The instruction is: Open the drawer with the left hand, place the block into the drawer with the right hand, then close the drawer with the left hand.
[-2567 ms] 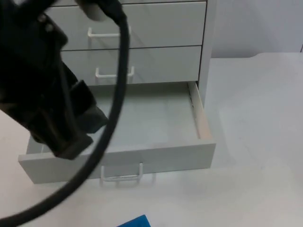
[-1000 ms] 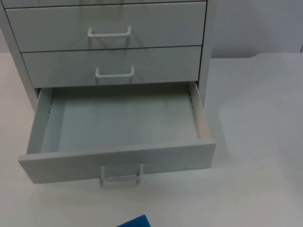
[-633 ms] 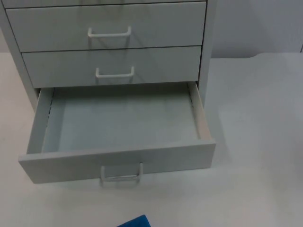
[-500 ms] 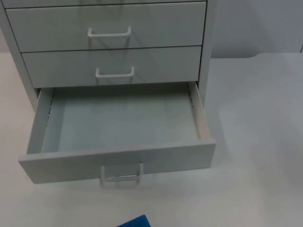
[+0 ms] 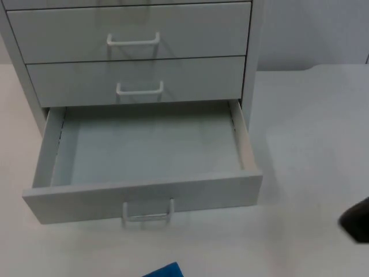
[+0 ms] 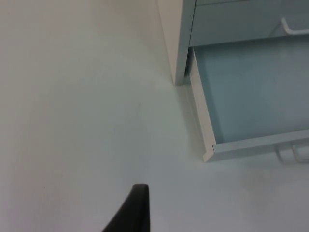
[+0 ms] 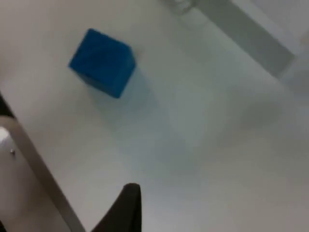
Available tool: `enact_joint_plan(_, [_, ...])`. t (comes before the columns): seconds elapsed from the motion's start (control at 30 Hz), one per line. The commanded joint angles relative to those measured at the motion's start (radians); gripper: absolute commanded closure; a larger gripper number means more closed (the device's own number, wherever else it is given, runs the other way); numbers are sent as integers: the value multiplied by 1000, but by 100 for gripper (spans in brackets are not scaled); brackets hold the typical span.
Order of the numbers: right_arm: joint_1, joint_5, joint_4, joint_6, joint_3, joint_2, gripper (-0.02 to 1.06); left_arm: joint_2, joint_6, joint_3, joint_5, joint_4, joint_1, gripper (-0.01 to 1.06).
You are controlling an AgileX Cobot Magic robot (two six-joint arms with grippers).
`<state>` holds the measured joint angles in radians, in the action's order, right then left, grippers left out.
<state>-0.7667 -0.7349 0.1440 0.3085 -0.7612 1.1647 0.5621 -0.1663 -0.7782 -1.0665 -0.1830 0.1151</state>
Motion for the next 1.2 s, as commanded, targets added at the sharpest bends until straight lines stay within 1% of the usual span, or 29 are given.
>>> enact_joint_plan(0.0, [-47,3,-21,16,-39,65,-1,-4,-6,5,-3,-10,3,0])
enact_joint_plan(0.03, [-83,3,-40,16,-65,106,-1,-4,-6,5,-3,-10,3,0])
enact_joint_plan(0.07, [-136,3,-86,16,-106,189,-1,-4,-6,5,1,-8,3,0])
enact_joint_plan(0.13, [-190,6,-122,16,-156,268,-1,-4,-6,5,1,-8,3,0])
enact_joint_plan(0.17, [-190,6,-122,16,-156,268,-1,-4,-6,5,1,-8,3,0])
enact_joint_plan(0.2, [-215,8,-144,16,-185,314,-1,-4,-6,5,1,-8,3,0])
enact_joint_plan(0.3, [-258,-1,-144,43,-273,429,-1,-4,-6,5,1,-8,3,0])
enact_joint_plan(0.33, [-258,-1,-144,43,-273,429,-1,-4,-6,5,1,-8,3,0])
enact_joint_plan(0.47, [-293,-31,-138,130,-379,551,-1,-4,-6,5,10,-8,3,0])
enact_joint_plan(0.5, [-293,-31,-138,130,-379,551,-1,-4,-6,5,10,-8,3,0])
enact_joint_plan(0.6, [-303,-43,-135,210,-435,627,-1,-4,-6,5,10,-8,3,0])
enact_joint_plan(0.67, [-304,-46,-130,230,-447,646,-1,-4,-6,5,10,-8,3,0])
enact_joint_plan(0.8, [-304,-61,-134,353,-478,701,-1,-4,-6,5,10,-8,3,0])
enact_joint_plan(0.83, [-304,-61,-134,353,-478,701,-1,-4,-6,5,10,-8,3,0])
enact_joint_plan(0.9, [-304,-64,-134,390,-488,722,-1,-4,-6,5,10,-8,3,0])
enact_joint_plan(1.0, [-304,-109,-132,416,-513,764,-1,-4,-6,5,10,-8,3,0])
enact_joint_plan(1.17, [-304,-99,-132,420,-531,813,-1,-4,-6,5,14,-8,3,0])
